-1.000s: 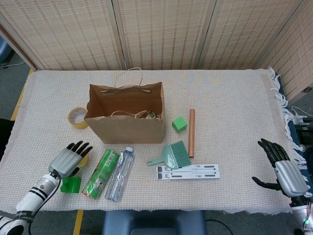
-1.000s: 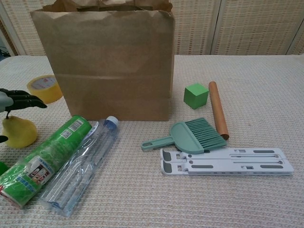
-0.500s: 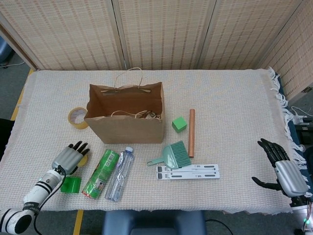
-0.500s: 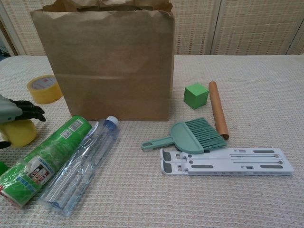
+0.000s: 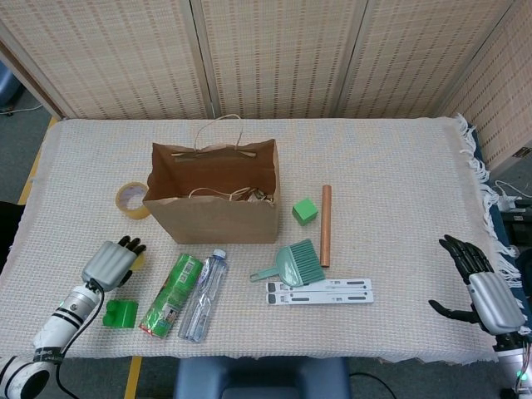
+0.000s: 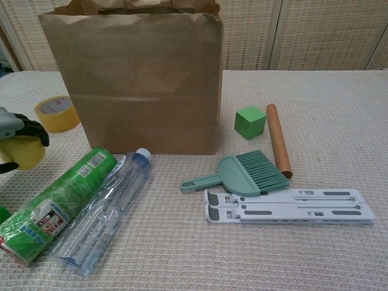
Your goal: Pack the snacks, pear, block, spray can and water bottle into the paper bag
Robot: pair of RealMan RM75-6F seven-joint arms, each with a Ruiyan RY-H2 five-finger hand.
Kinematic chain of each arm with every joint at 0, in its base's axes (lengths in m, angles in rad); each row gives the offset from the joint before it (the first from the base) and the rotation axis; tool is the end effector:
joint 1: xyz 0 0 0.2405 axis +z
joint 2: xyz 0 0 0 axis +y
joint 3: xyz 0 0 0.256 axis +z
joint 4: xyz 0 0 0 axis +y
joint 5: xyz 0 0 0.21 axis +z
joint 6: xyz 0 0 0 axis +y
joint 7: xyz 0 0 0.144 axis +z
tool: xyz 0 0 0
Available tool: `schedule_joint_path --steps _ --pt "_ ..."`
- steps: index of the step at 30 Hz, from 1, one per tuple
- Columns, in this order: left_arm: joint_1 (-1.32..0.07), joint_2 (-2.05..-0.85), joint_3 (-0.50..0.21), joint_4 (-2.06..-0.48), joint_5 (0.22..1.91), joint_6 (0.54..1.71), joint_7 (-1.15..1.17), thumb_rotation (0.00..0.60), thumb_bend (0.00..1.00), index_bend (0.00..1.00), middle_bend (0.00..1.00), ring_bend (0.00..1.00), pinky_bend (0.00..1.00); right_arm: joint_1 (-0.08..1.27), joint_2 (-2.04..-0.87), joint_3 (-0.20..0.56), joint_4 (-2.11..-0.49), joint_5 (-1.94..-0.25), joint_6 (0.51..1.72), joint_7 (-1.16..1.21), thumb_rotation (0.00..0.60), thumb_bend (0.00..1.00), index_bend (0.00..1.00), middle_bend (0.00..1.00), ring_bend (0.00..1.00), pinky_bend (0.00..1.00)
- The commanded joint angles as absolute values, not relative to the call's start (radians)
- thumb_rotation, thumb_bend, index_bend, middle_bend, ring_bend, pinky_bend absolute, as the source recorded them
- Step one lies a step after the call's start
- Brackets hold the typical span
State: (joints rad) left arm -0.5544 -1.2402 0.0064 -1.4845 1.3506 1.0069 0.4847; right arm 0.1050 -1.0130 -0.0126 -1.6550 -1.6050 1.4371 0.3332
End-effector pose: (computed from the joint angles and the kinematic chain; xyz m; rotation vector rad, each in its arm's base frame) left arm -0.2640 0.3010 0.0713 -1.9671 -0.5233 -0.4762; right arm -0.3019 -0.1723 0.1683 1.4361 -1.1593 1.0834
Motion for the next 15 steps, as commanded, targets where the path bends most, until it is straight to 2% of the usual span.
schedule_joint_path --steps 1,5,8,13,15 --pt "-0.514 -1.199 -0.051 -1.496 1.304 1.105 0.454 0.6 0.64 0.72 0.68 0.63 0.86 0.105 -1.013 -0.012 -1.655 -1.605 1.438 0.334 0.6 0.06 0.0 0.0 0.0 0.02" --pt "-0.457 -1.183 -0.157 -1.491 1.201 1.258 0.394 0.6 0.64 0.72 0.68 0.63 0.85 0.105 -1.013 -0.013 -1.655 -1.604 1.436 0.333 0.6 0.06 0.0 0.0 0.0 0.02" --pt "-0.42 -1.19 -0.28 -1.529 1.087 1.353 0.257 0.6 0.64 0.72 0.68 0.63 0.85 0.105 -1.013 -0.012 -1.658 -1.602 1.436 0.33 0.6 0.06 0.0 0.0 0.0 0.02" --pt "-0.425 -1.159 -0.47 -1.669 0.925 1.371 0.083 0.6 0.64 0.72 0.68 0.63 0.84 0.107 -1.016 -0.012 -1.659 -1.601 1.43 0.322 0.6 0.06 0.0 0.0 0.0 0.02" --pt "-0.448 -1.149 -0.521 -1.709 0.892 1.362 0.068 0.6 0.64 0.71 0.68 0.63 0.84 0.108 -1.017 -0.012 -1.659 -1.601 1.429 0.317 0.6 0.06 0.0 0.0 0.0 0.02"
